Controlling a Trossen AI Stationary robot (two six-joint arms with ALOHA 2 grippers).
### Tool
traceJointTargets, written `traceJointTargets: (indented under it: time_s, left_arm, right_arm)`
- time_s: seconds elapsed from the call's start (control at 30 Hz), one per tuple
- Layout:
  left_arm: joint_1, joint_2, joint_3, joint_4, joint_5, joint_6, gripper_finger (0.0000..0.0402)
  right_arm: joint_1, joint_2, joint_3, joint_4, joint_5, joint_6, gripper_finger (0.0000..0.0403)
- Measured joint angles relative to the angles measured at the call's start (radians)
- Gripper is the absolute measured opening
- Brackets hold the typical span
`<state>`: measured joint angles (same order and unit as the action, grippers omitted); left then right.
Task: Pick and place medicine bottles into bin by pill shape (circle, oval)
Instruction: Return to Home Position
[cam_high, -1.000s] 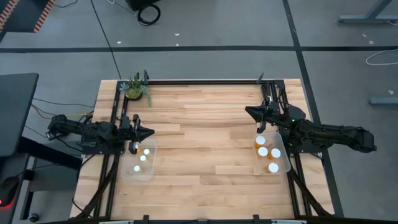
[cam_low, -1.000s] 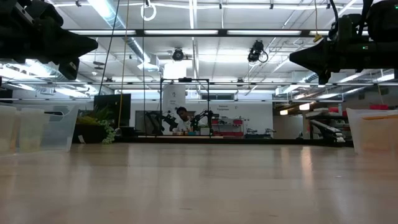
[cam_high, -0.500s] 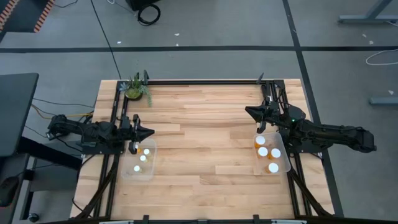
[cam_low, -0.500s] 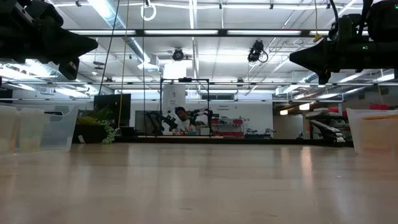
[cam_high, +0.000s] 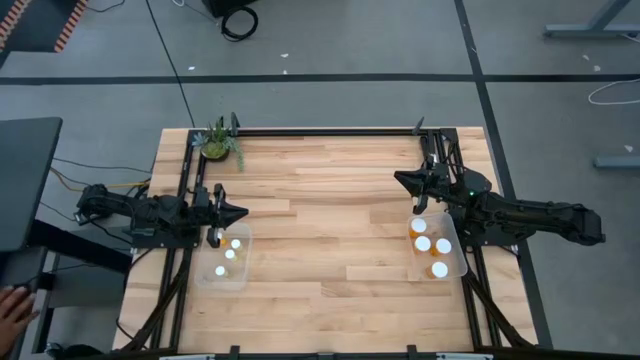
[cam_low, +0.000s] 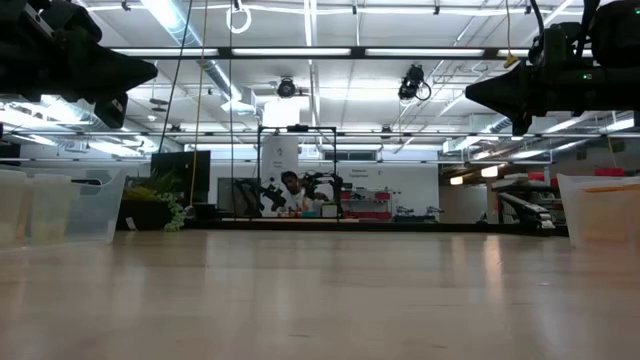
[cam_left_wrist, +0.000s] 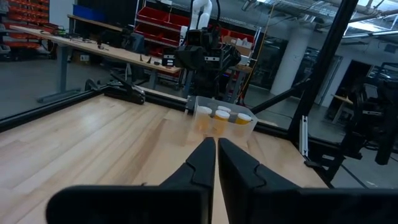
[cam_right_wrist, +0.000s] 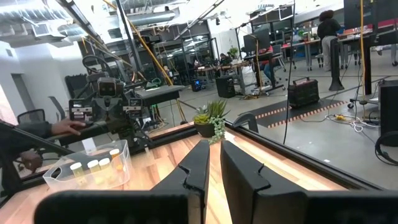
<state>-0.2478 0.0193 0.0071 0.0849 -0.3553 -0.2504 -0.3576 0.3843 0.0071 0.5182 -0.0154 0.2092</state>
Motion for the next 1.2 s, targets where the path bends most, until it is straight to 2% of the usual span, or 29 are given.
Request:
traceJointTargets:
  time_s: [0.2, 0.57, 0.93, 1.2]
  left_arm:
    - [0.0, 0.0, 0.0, 0.0, 0.0, 0.001, 0.0021]
    - [0.0, 0.0, 0.0, 0.0, 0.0, 0.0, 0.0036]
    - [0.0, 0.0, 0.0, 0.0, 0.0, 0.0, 0.0023]
    - [0.0, 0.0, 0.0, 0.0, 0.0, 0.0, 0.0035]
  right_arm:
    - [0.0, 0.0, 0.0, 0.0, 0.0, 0.0, 0.0046]
    - [0.0, 0.0, 0.0, 0.0, 0.0, 0.0, 0.0046]
    - [0.0, 0.0, 0.0, 0.0, 0.0, 0.0, 0.0046]
    - [0.0, 0.0, 0.0, 0.0, 0.0, 0.0, 0.0046]
